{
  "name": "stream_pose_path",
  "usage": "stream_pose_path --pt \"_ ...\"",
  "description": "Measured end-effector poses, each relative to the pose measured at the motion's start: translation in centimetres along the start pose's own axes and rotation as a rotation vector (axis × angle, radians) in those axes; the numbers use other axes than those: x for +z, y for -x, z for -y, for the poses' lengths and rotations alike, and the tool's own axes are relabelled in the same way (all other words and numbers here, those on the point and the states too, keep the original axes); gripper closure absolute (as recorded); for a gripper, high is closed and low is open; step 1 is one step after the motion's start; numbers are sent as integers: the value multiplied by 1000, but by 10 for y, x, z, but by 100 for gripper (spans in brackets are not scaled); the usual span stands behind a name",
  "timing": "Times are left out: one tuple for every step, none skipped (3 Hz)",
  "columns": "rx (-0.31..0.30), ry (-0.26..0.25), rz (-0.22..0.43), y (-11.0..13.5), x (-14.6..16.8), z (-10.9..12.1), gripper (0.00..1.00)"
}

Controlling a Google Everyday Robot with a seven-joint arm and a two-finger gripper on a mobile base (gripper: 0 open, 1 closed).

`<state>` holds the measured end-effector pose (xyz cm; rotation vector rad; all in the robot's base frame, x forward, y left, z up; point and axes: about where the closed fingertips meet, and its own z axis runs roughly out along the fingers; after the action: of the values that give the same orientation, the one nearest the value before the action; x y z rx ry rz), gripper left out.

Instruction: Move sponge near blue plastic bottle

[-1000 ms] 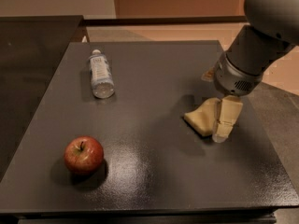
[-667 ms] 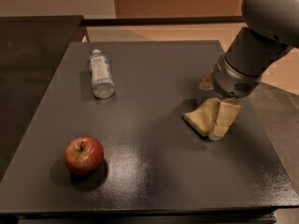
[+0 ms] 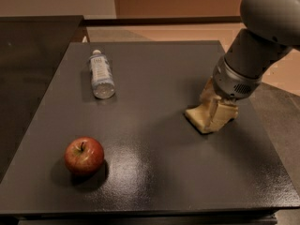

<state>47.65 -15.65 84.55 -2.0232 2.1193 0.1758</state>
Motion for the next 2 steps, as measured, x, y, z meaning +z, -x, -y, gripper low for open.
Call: stream_pose_path --pt "-3 -20 -2 5 -10 4 88" --pt "-17 -53 6 25 -22 17 100"
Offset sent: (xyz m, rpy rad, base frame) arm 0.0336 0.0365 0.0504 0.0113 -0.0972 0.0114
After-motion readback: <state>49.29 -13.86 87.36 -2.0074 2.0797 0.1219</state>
